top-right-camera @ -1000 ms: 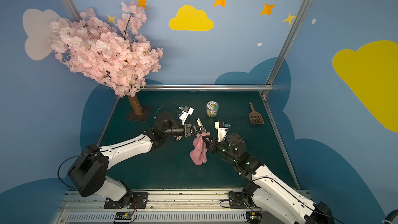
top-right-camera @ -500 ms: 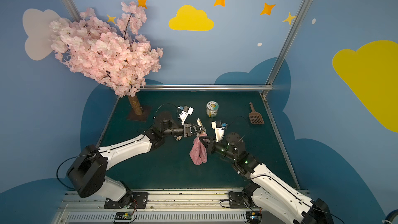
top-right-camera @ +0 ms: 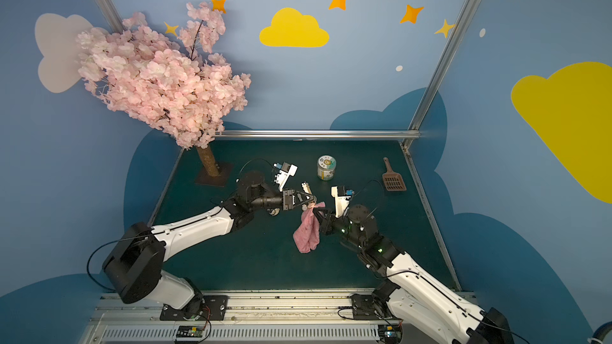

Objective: Wipe the watch dial
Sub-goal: Wipe the watch.

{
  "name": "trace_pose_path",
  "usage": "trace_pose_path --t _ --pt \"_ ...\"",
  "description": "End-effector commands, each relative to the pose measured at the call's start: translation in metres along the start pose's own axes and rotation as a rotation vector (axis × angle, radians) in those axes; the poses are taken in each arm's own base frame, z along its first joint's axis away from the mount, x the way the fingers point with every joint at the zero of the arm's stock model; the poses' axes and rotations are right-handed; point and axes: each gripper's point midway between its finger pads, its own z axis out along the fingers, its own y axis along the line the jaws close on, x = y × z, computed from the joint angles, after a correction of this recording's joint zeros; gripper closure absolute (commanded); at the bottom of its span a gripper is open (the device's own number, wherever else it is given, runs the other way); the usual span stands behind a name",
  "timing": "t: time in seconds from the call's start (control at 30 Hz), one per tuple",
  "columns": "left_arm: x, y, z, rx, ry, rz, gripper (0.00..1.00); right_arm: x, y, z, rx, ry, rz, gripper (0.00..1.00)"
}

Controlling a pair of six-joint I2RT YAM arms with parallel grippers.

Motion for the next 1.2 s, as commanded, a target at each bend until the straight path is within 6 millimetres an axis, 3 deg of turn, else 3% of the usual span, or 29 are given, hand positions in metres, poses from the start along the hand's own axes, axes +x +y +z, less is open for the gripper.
trace_pose_path --t 0.0,0.13,0.3,0.4,0.57,0.67,0.83,1.0,1.17 --pt "0.000 -0.010 -0.002 0.027 0.002 0.024 0.97 -0.017 0.032 -0.003 -0.140 -0.040 -0.048 1.00" --pt "0.001 -0.008 -0.002 0.024 0.004 0.020 0.97 -0.026 0.060 -0.011 -0.287 -0.094 -0.091 1.00" --pt "0.001 -0.009 -0.003 0.024 0.002 0.023 0.97 -0.034 0.065 -0.020 -0.306 -0.145 -0.108 1.00" --pt "0.001 -0.009 -0.003 0.026 0.004 0.022 0.97 -0.039 0.055 -0.022 -0.242 -0.176 -0.089 1.00" --pt "0.000 -0.011 -0.003 0.028 0.001 0.025 0.97 -0.033 0.013 -0.017 -0.006 -0.141 -0.030 1.00" --pt "0.000 -0.011 -0.003 0.029 0.001 0.026 0.97 -0.026 0.008 -0.012 0.013 -0.102 -0.021 1.00" --pt "0.000 -0.011 -0.002 0.029 0.002 0.025 0.97 -0.019 0.025 0.000 -0.080 -0.038 -0.033 1.00" --pt "0.000 -0.010 -0.003 0.028 0.002 0.025 0.97 -0.025 0.064 -0.002 -0.290 -0.055 -0.084 1.00" --pt "0.001 -0.010 -0.003 0.026 0.003 0.026 0.97 -0.032 0.054 -0.009 -0.244 -0.126 -0.079 1.00"
